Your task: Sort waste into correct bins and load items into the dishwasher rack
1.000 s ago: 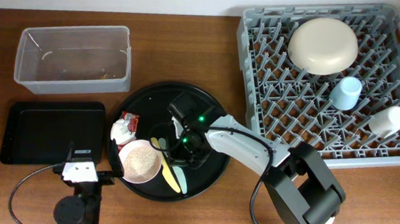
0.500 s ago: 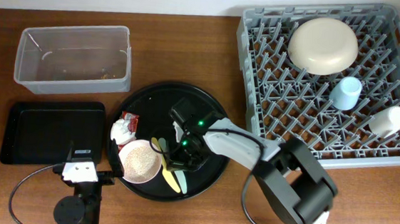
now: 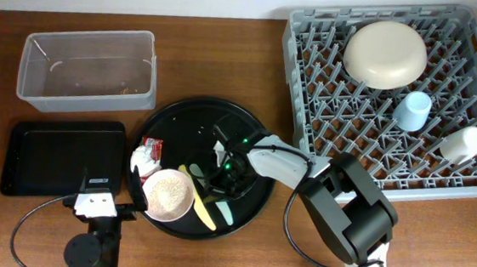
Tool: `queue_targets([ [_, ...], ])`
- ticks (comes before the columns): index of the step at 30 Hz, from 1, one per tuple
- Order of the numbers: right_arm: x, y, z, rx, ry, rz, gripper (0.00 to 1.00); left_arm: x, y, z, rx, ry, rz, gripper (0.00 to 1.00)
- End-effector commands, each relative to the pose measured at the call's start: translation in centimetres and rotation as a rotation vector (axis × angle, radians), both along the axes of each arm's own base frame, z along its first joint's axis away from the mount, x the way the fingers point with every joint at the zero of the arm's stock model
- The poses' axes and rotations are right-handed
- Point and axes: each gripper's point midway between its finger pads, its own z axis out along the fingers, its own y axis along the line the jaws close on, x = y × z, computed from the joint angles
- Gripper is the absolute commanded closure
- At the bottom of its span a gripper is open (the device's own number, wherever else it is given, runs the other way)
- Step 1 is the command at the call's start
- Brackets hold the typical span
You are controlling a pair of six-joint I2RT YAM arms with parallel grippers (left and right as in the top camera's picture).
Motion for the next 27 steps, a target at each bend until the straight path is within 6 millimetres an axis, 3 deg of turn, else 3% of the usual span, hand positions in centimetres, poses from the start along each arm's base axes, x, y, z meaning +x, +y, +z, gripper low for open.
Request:
queue_targets([
  [1, 2.0, -0.7, 2.2, -0.003, -0.16, 0.03, 0.96, 0.0, -0.2, -0.1, 0.007, 0.005, -0.013, 0.01],
  [7, 2.7, -1.6, 3.5, -0.036, -0.265, 0.073, 0.96, 0.0, -0.2, -0.1, 0.007, 0.005, -0.013, 0.01],
  [10, 1.7, -1.3, 3.9, -0.001, -0.234, 0.099, 0.96, 0.0, -0.2, -0.1, 0.007, 0.005, -0.013, 0.01],
  [20, -1.2, -0.4, 2.5, -0.04, -0.158, 0.139, 0.92, 0.0, -0.2, -0.1, 0.007, 0.005, -0.013, 0.01],
  [27, -1.5, 0.3, 2.5, 0.003, -0.133, 0.147, 0.91, 0.0, -0.2, -0.1, 0.007, 0.005, -0.013, 0.01],
])
